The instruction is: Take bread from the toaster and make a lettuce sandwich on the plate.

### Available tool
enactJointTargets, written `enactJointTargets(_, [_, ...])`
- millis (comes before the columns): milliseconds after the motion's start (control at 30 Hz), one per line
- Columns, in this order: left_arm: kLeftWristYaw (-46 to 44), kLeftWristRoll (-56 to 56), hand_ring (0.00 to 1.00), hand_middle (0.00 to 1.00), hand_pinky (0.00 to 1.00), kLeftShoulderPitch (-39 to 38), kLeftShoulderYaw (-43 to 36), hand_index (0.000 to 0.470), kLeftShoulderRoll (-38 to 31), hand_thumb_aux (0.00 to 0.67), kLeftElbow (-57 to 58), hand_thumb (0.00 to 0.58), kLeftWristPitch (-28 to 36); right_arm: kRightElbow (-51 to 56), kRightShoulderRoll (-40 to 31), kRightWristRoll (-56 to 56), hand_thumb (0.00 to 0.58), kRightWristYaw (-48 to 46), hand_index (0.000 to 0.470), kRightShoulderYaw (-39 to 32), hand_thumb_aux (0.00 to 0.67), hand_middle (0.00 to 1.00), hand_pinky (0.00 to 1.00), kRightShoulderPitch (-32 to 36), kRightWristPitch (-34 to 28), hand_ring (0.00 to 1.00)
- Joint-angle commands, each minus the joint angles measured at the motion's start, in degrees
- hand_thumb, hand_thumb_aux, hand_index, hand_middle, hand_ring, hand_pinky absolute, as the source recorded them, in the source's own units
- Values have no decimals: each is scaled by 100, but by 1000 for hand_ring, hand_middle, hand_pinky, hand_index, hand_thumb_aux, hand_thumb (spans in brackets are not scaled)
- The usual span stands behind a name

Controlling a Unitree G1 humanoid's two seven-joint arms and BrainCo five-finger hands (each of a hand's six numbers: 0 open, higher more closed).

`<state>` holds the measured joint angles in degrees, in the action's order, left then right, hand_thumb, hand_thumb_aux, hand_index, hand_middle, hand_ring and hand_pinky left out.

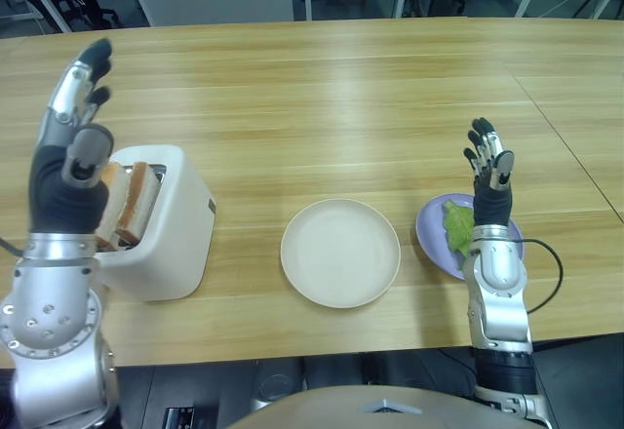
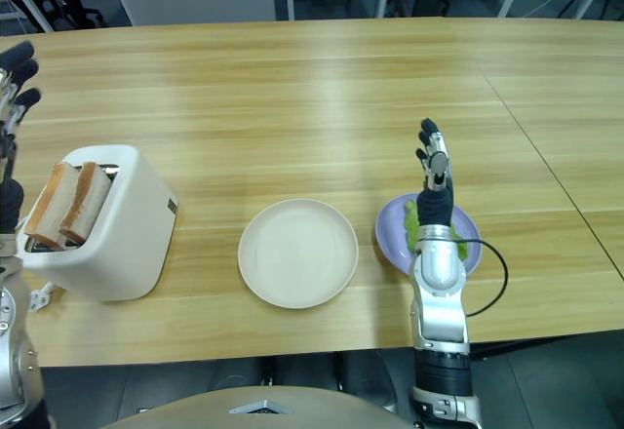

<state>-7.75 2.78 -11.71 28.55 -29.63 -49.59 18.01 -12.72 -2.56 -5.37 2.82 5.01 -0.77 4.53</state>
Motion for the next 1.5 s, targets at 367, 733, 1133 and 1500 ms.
enactJointTargets(367, [255, 3829, 0, 0, 0, -1012, -471, 0, -1273, 0, 2493, 0, 345, -1025, -227, 362, 0, -572, 0, -201, 0, 0, 0, -985, -239, 0])
enactJointTargets(733, [93, 4135, 0, 0, 0, -654, -924, 0, -1204, 0, 3282, 0, 359, -1171, -283, 478, 0, -673, 0, -185, 0, 0, 0, -1128, -293, 0])
enactJointTargets(1133, [205, 3743, 0, 0, 0, -369, -1093, 328, -1069, 478, 3978, 532, 68, -1404, -483, 392, 0, -807, 0, -164, 0, 0, 0, -1165, -388, 0])
enactJointTargets(1500, [294, 2880, 0, 0, 0, -320, -925, 460, -564, 670, 3771, 580, -423, -500, -2599, -1471, 0, -941, 0, 165, 0, 0, 0, -640, 362, 0])
